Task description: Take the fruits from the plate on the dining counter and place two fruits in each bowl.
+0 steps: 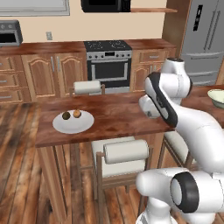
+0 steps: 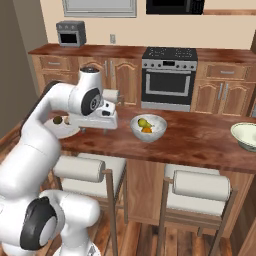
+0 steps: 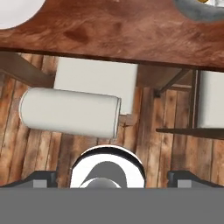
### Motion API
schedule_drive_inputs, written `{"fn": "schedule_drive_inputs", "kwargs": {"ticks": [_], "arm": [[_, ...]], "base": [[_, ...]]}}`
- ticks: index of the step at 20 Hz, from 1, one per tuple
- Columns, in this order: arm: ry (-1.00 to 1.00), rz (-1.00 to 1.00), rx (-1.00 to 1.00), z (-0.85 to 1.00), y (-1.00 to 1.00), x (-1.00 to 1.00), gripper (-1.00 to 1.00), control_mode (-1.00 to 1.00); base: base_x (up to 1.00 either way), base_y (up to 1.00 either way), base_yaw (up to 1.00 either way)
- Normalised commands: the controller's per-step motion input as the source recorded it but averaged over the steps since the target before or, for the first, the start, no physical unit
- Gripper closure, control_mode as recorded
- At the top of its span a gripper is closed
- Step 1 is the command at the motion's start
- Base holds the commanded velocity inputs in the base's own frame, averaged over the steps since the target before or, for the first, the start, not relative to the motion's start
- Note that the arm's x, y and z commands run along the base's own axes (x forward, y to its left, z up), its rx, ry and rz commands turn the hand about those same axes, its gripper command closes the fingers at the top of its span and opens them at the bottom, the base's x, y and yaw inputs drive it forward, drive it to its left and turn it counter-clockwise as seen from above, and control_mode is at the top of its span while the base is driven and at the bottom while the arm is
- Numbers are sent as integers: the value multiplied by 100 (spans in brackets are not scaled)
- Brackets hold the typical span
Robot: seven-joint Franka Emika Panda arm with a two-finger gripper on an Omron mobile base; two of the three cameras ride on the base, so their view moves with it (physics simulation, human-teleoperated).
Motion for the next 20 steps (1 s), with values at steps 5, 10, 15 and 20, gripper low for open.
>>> {"fn": "schedule_drive_inputs", "kwargs": {"ticks": [5,10,15,20], "arm": [[16,-3,-4,35,-4,-88,-100,-100],[-8,-3,0,14,-7,-65,-100,-100],[-9,1,0,10,17,-84,-100,-100],[-4,2,0,0,45,-53,-100,-100]], "base": [[0,0,0],[0,0,0],[0,0,0],[0,0,0]]}}
